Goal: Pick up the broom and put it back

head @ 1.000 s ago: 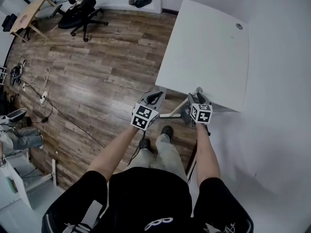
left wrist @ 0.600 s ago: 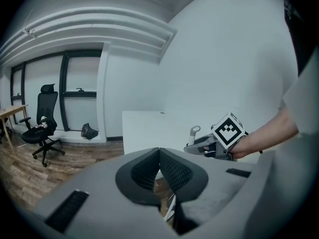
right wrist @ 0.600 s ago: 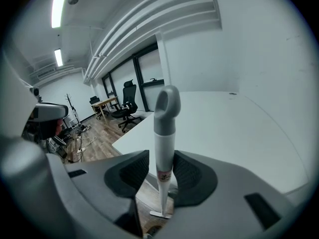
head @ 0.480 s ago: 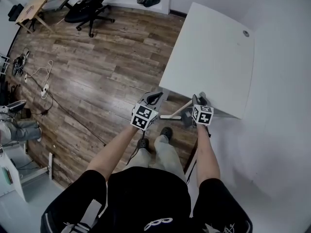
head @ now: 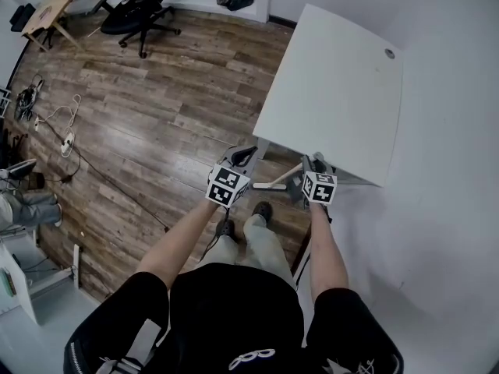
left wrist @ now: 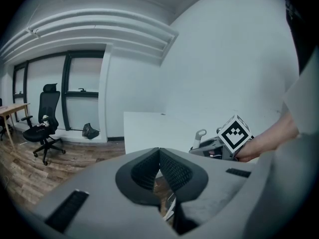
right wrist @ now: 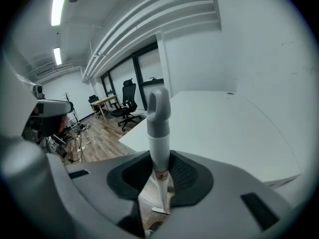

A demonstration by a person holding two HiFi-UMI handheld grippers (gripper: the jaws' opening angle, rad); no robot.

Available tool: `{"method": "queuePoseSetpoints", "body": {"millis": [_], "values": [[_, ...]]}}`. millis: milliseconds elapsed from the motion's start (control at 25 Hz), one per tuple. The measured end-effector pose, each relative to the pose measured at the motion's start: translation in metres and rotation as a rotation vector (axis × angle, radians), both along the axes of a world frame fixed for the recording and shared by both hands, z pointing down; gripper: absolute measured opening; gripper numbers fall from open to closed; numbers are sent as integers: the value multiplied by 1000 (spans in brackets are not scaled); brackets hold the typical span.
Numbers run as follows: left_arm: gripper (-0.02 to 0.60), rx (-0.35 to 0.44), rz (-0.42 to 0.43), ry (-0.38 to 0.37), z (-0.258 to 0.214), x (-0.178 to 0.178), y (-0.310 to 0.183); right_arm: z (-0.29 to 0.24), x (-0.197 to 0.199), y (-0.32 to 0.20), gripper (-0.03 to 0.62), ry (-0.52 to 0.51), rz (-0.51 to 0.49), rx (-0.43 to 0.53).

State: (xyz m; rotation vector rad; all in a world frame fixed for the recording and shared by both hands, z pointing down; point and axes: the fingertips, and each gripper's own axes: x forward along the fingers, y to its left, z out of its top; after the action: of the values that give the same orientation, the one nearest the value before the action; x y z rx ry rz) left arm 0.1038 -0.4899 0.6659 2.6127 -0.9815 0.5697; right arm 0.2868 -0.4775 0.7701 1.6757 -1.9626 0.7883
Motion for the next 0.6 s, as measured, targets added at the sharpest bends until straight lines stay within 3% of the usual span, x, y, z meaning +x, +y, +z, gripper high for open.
{"method": "queuePoseSetpoints", "body": {"millis": [600], "values": [[20, 24, 9, 33, -25, -50, 30, -30, -52, 57, 115, 11, 9, -3]]}}
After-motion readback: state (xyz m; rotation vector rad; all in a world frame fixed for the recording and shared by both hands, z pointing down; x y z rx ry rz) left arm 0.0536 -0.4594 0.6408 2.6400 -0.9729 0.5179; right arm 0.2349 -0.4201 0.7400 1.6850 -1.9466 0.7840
